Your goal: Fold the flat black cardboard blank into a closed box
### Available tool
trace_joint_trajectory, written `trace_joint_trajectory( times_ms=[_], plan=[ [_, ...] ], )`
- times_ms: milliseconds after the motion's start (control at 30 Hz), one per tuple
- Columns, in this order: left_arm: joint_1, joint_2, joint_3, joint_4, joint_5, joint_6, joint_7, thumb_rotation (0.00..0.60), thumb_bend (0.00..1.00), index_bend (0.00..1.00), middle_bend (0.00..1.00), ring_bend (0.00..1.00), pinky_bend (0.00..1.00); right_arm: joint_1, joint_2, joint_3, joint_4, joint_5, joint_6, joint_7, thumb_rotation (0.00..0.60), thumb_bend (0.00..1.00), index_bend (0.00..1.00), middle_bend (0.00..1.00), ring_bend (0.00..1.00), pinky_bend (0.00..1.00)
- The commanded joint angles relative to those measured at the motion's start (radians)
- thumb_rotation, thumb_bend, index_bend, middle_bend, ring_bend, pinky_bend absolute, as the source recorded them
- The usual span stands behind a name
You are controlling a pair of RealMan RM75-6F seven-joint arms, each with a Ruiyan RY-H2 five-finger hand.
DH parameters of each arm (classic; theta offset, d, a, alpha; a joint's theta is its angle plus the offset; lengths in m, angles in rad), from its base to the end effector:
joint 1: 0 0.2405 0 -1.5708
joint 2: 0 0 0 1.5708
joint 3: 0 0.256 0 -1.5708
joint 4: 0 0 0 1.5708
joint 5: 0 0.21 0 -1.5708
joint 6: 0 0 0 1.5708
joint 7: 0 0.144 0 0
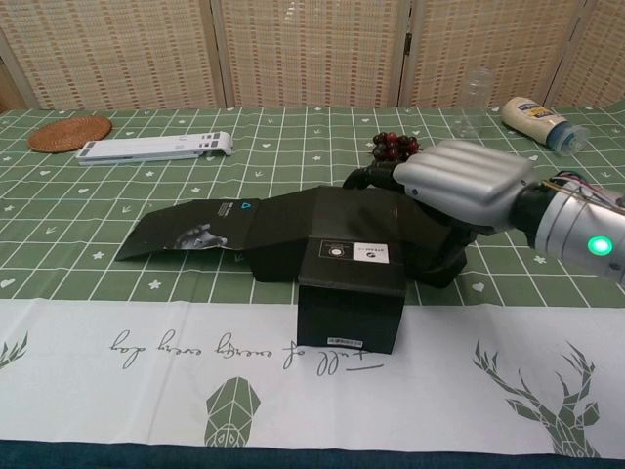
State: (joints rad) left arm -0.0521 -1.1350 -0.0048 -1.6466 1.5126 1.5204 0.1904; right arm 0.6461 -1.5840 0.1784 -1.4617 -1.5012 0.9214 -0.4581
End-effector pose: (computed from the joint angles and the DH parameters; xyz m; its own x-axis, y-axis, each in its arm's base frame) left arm -0.3082 0.1609 0.1488 0.5219 0.0285 0.8525 0.8528 0.0037 -0.5222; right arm -0.1344 -0.3078 -0.0329 0.6419 -0.0727 0.7633 -0.6262 -0.6242 0.4672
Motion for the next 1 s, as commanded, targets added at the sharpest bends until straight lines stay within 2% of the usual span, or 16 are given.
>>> trace_joint_trajectory(
  times_ms=[33,167,267,467,600,700,800,1000],
  plan=[
    [0.0,0.0,-0.001,0.001,0.0,0.001,-0.001,0.6,0.26,0.02,0.0,0.03,0.13,0.032,-0.048,0.001,0.048,0.003,-0.004,0.014,0.6,0.21,0.09,0.17,0.74,0.95],
    [0.001,0.001,-0.001,0.005,0.0,-0.001,-0.006,0.6,0.26,0.02,0.0,0.03,0.13,0.062,-0.096,0.001,0.102,0.007,-0.01,0.011,0.6,0.24,0.09,0.18,0.75,0.96],
    [0.0,-0.001,-0.001,0.006,-0.005,-0.009,-0.009,0.6,0.26,0.02,0.0,0.03,0.13,0.089,-0.141,0.007,0.151,0.013,-0.016,0.018,0.6,0.33,0.12,0.21,0.76,0.97],
    [0.003,-0.001,0.0,0.01,0.001,-0.006,-0.024,0.6,0.26,0.02,0.0,0.03,0.13,0.149,-0.228,0.009,0.29,-0.037,0.017,0.055,0.6,0.46,0.33,0.35,0.82,1.0],
    [0.006,0.003,0.001,0.011,0.006,0.002,-0.033,0.6,0.26,0.02,0.0,0.03,0.13,0.175,-0.253,0.015,0.331,-0.072,0.068,0.142,0.6,0.53,0.51,0.5,0.86,1.0],
    [0.009,0.005,0.0,0.013,0.006,0.004,-0.039,0.6,0.26,0.02,0.0,0.03,0.13,0.184,-0.244,0.014,0.338,-0.1,0.109,0.192,0.6,0.58,0.59,0.57,0.88,1.0],
    [0.009,0.005,0.0,0.015,0.003,0.001,-0.041,0.6,0.26,0.02,0.0,0.03,0.13,0.183,-0.223,0.02,0.313,-0.102,0.136,0.243,0.6,0.6,0.63,0.6,0.89,1.0],
    [0.003,0.001,-0.002,0.019,0.003,-0.01,-0.042,0.6,0.26,0.02,0.0,0.03,0.13,0.161,-0.128,0.054,0.165,-0.064,0.179,0.363,0.6,0.61,0.65,0.62,0.9,1.0]
  ],
)
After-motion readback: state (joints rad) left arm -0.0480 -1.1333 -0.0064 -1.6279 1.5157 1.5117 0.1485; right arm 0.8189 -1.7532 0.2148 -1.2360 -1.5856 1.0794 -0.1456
